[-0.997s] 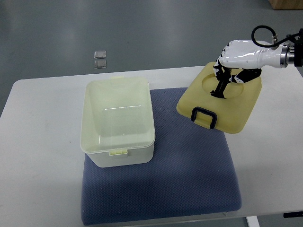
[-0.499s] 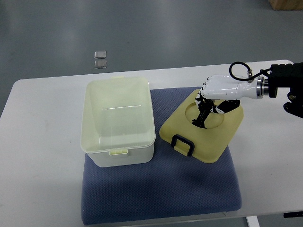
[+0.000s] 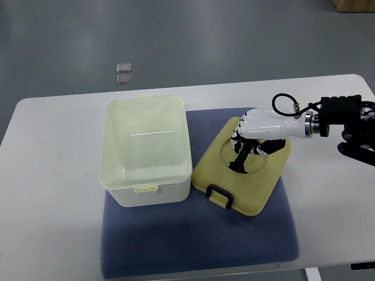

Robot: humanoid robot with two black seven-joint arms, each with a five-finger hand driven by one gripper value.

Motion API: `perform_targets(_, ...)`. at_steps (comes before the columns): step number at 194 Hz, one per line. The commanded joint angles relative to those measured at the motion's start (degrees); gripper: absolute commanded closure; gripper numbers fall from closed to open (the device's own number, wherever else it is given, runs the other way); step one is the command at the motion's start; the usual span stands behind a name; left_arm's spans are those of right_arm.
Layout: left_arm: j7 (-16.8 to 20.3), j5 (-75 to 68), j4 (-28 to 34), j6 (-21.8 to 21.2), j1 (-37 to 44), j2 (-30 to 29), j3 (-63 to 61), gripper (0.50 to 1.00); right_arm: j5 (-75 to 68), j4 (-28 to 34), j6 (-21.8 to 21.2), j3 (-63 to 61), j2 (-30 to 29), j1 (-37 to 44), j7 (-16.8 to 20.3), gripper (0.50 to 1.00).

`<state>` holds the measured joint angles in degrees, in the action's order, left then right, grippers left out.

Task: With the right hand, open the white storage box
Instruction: 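Open the right hand, release the lid and withdraw upward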

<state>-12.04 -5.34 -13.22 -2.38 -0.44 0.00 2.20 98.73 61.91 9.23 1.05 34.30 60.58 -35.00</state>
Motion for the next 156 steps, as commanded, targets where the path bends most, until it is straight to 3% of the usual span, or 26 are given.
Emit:
perform_targets(1, -0.01, -0.02, 0.04, 0.00, 0.00, 0.00, 0.00, 0.500, -0.02, 0.06, 0.08, -0.08, 0.24, -0.28, 0.00, 0.568)
perform_targets(41, -0.01, -0.02, -0.05, 0.00, 0.00, 0.00, -0.09, 0.500, -1.25, 0.32, -1.59, -4.92, 2.79, 1.91, 0.00, 0.568)
perform_targets(73, -0.01, -0.02, -0.05, 0.00, 0.00, 0.00, -0.09, 0.500, -7.31, 2.61, -13.88, -7.20, 9.73, 9.03, 0.00, 0.568)
perform_targets(99, -0.01, -0.02, -0.05, 0.09, -0.09, 0.00, -0.18, 0.500, -21.82, 1.64, -20.92, -13.79, 10.44, 10.09, 0.11, 0.568)
perform_targets(123, -0.01, -0.02, -0.32, 0.09, -0.09, 0.00, -0.18, 0.500, -39.57, 0.15, -22.15, -20.47, 8.86, 9.38, 6.96, 0.568)
perform_targets(138, -0.01, -0.02, -0.49, 0.00, -0.09, 0.00, -0.18, 0.500, -54.76, -1.43, -21.54, -24.16, 4.91, 6.75, 12.06, 0.568)
perform_targets(156, -0.01, -0.02, -0.32, 0.09, -0.09, 0.00, -0.18, 0.500, -69.19, -3.81, -19.95, -28.65, 1.12, 3.23, 14.43, 0.568)
